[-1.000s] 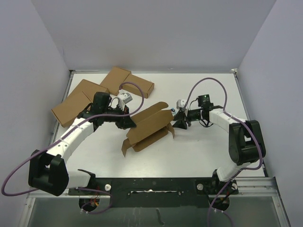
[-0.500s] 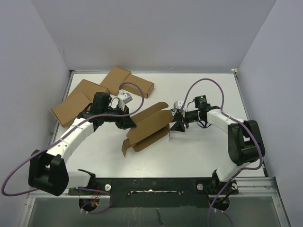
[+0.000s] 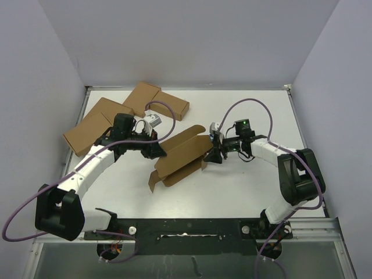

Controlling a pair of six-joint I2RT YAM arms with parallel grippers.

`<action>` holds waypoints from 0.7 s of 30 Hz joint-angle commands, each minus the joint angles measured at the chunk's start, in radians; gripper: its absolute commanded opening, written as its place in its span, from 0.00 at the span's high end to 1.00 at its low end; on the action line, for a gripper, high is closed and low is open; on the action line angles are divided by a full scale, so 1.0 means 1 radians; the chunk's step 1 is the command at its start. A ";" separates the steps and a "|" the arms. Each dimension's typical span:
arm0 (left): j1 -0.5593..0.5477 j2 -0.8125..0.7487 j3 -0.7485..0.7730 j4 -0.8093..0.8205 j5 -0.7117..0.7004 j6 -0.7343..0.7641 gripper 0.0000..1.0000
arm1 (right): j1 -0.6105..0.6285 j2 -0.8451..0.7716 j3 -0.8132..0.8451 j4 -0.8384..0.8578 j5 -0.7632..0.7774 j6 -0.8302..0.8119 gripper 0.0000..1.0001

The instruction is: Fold the paper box

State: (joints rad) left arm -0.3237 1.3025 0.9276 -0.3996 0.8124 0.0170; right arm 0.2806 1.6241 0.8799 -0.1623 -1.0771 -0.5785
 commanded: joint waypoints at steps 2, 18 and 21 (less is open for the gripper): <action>0.009 -0.037 0.002 0.038 0.017 0.023 1.00 | 0.027 -0.051 -0.050 0.192 0.029 0.174 0.55; 0.019 -0.037 -0.001 0.044 0.031 0.017 1.00 | 0.065 0.024 -0.257 0.764 0.174 0.414 0.61; 0.020 -0.036 0.000 0.046 0.035 0.015 1.00 | 0.082 0.037 -0.268 0.809 0.197 0.412 0.57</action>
State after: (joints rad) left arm -0.3111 1.3025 0.9264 -0.3988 0.8207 0.0162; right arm 0.3382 1.6485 0.6220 0.4488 -0.9257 -0.1967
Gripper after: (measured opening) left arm 0.014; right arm 0.407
